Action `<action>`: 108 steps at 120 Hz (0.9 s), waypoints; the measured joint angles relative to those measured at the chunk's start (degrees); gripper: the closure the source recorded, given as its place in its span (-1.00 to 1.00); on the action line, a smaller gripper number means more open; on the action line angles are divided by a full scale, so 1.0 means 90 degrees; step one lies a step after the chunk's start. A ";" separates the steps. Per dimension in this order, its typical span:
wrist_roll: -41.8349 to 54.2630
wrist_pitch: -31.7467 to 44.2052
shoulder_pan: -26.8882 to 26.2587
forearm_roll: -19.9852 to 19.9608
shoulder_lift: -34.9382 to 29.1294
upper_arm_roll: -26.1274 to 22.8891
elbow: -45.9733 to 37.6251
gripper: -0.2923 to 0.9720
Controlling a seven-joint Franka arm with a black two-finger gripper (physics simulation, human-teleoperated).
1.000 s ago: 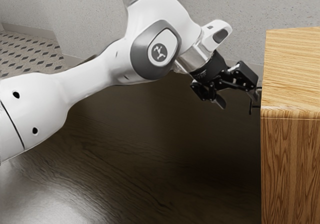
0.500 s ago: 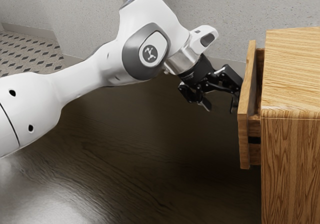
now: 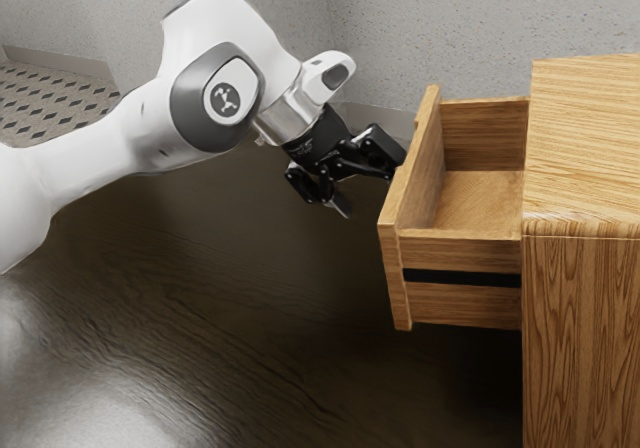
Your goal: Pull the drawer handle with one arm to open the drawer
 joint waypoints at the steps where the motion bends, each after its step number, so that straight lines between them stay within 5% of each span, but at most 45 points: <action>1: 0.0002 -0.0001 0.0006 0.0000 -0.0019 0.0003 -0.0020 -0.54; 42: 0.0102 -0.0018 0.0159 0.0021 -0.0647 0.0377 -0.0740 -0.54; 64: 0.0166 -0.0358 -0.0597 0.0223 -0.1191 0.1478 -0.0712 -0.53; 84: 0.0205 -0.1238 0.0466 0.1477 -0.1382 0.1898 -0.0349 -0.54; 108: 0.0232 -0.2039 0.0073 0.2499 -0.1390 0.1444 -0.0511 -0.54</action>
